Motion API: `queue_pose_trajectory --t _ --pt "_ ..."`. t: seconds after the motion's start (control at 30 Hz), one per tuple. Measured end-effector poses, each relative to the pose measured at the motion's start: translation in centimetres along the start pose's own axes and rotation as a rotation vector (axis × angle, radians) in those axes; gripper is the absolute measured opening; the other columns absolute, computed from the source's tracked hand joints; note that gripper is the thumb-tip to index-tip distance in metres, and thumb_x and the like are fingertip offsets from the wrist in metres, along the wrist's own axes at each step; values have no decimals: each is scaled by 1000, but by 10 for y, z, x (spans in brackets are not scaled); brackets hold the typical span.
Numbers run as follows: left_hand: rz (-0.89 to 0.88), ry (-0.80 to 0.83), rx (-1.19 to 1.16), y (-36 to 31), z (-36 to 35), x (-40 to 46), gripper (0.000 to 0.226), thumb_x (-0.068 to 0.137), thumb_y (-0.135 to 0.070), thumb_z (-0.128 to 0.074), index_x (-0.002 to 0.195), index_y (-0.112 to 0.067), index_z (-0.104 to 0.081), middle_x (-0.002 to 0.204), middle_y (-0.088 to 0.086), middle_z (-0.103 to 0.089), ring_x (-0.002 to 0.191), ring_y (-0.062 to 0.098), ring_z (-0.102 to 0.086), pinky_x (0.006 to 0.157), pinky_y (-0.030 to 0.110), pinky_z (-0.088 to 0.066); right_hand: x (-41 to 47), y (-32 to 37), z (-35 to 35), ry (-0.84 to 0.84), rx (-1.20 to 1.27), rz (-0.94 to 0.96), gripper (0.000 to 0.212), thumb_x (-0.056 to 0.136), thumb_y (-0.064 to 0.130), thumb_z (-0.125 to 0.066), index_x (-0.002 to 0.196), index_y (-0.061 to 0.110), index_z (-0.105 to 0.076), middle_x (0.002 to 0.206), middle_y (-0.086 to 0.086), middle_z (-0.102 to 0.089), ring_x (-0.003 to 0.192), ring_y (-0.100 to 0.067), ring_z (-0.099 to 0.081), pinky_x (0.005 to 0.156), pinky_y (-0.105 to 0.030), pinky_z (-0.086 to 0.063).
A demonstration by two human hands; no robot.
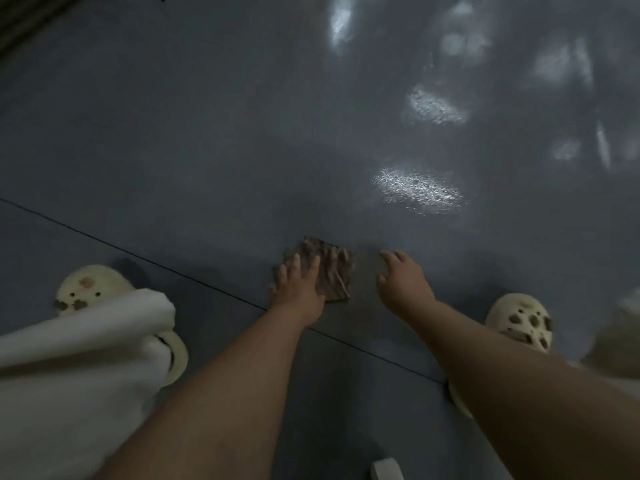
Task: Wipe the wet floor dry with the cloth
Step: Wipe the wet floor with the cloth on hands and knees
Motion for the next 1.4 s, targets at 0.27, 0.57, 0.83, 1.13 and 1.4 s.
queue_pose_trajectory --t 0.27,0.57,0.83,1.13,1.4 --pt "-37 -129 -1 -33 30 -88 79 94 -37 -51 151 -32 4 158 3 15 145 31 6 115 51 -10 -90 15 41 -122 -13 116 54 94 18 -47 145 13 -32 151 -13 -27 134 -33 -30 107 -36 -29" --pt "-100 -143 -9 -49 28 -84 81 93 -38 -52 151 -30 4 158 9 13 145 34 5 117 50 -6 -108 32 45 -158 -76 121 54 94 18 -46 145 14 -32 153 -12 -23 137 -32 -26 109 -36 -26" --pt "78 -89 -182 -11 7 -32 77 94 -33 -49 152 -21 0 158 8 12 145 30 7 117 45 -11 -57 51 9 -49 -190 180 49 96 18 -42 144 13 -31 153 -11 -21 137 -31 -24 106 -33 -27" --pt "144 -167 -407 33 -12 34 66 93 -6 -44 151 -12 -13 159 5 -8 144 24 -17 117 36 -19 27 91 -107 191 -601 625 60 100 26 -37 152 16 -8 159 -6 7 146 -24 8 117 -38 2" --pt "189 -350 -508 30 22 66 64 93 -2 -41 150 -21 -19 157 0 -15 142 23 -22 114 42 -26 48 109 -180 228 -807 1045 56 100 46 -28 151 27 -18 157 2 -21 146 -24 4 105 -34 33"
Point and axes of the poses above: each hand's wrist, its own x-axis towards the middle knuckle, its own z-axis out of the back of the hand, y = z × x, the point moved 10 cm from there along x, towards the middle knuckle
